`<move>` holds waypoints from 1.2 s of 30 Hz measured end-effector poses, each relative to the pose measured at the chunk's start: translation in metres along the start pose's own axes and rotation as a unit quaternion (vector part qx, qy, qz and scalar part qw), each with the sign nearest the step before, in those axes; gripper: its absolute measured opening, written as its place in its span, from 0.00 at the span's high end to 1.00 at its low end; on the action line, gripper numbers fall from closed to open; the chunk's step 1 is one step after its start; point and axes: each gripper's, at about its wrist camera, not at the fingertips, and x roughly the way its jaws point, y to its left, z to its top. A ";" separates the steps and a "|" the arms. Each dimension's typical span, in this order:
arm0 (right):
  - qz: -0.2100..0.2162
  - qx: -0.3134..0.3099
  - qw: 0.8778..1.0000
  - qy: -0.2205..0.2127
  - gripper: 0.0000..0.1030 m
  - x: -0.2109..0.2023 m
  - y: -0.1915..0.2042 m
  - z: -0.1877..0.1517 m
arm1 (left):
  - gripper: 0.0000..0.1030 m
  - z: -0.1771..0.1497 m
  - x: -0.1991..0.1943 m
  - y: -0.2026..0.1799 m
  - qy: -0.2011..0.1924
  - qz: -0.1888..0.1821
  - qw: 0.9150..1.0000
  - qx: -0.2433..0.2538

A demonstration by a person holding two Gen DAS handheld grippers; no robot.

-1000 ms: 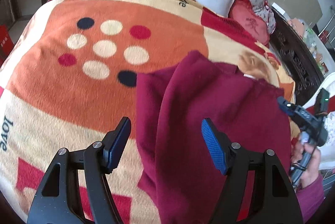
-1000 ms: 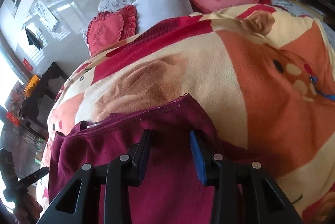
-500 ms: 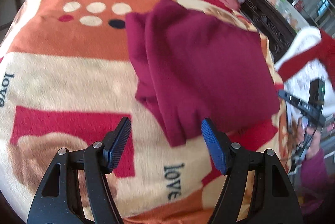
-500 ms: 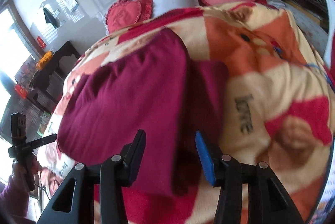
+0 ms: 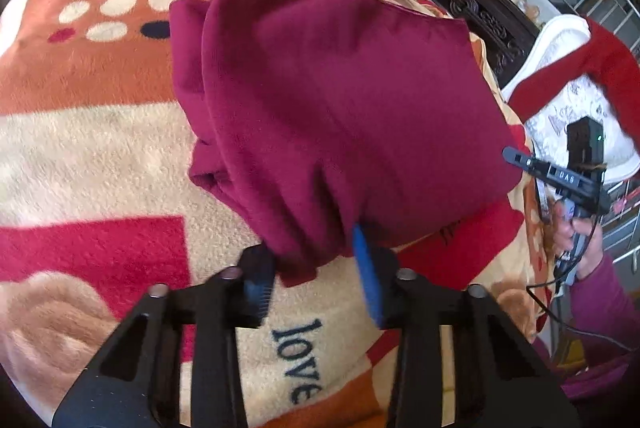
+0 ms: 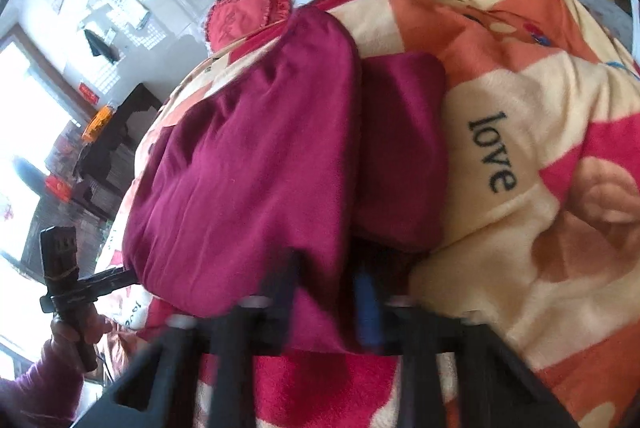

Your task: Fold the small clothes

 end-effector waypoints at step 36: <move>-0.147 -0.063 0.986 -0.040 0.65 0.085 0.013 0.121 | 0.52 0.086 0.034 0.040 -0.071 0.163 0.979 -0.103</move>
